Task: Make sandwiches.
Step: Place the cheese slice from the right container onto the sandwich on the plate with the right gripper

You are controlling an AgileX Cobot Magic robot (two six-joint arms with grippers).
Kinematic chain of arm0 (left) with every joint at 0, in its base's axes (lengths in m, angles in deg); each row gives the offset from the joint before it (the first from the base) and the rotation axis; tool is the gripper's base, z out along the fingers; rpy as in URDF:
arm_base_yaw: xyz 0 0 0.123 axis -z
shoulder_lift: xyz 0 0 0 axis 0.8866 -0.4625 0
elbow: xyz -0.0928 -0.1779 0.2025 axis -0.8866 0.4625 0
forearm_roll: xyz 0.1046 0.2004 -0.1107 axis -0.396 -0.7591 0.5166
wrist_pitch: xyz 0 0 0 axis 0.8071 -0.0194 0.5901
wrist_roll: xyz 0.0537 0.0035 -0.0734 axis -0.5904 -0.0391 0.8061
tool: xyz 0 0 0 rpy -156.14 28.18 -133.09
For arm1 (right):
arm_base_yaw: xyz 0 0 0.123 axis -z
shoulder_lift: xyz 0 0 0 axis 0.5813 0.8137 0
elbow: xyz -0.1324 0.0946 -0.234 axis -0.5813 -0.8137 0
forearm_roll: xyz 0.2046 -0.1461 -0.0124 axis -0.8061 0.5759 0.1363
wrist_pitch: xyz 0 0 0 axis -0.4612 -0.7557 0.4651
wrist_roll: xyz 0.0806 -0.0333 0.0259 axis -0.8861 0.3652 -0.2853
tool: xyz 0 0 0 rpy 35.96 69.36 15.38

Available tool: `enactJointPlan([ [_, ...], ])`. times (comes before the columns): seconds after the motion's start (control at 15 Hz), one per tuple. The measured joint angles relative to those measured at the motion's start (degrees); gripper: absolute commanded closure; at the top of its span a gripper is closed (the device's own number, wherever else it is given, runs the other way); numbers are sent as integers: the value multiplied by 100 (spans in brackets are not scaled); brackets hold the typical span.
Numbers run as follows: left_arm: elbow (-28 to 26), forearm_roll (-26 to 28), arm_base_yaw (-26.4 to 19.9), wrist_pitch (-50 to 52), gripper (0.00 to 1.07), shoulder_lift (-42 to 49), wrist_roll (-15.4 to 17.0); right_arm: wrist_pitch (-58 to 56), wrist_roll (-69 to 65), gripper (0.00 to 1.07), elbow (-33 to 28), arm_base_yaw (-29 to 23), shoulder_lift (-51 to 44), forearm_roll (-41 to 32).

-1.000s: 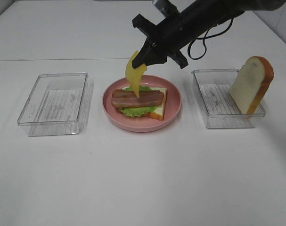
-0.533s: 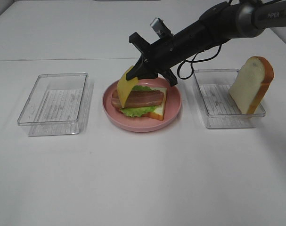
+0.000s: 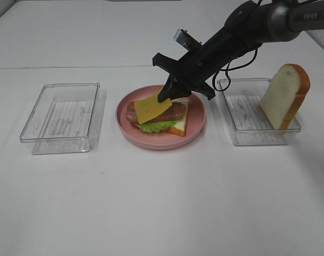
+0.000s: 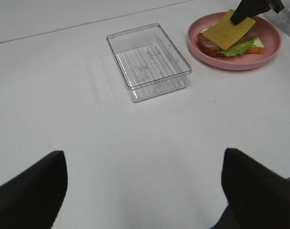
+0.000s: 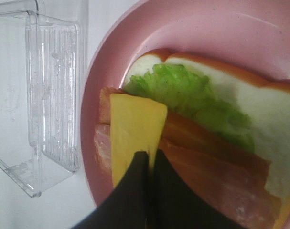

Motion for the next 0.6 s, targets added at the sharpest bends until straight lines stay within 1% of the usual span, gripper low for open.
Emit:
enactJointPlan([
  [0.07,0,0,0,0,24,0,0,6,-29,106,0,0,-11,80],
  [0.13,0,0,0,0,24,0,0,34,-97,99,0,0,-52,235],
  [0.2,0,0,0,0,24,0,0,57,-143,87,0,0,-103,332],
  [0.27,0,0,0,0,24,0,0,69,-149,71,0,0,-126,355],
  [0.33,0,0,0,0,24,0,0,80,-149,51,0,0,-126,378],
  [0.4,0,0,0,0,24,0,0,86,-149,36,0,0,-126,395],
  [0.47,0,0,0,0,24,0,0,97,-149,25,0,0,-160,441],
  [0.6,0,0,0,0,24,0,0,97,-149,25,0,0,-281,596],
])
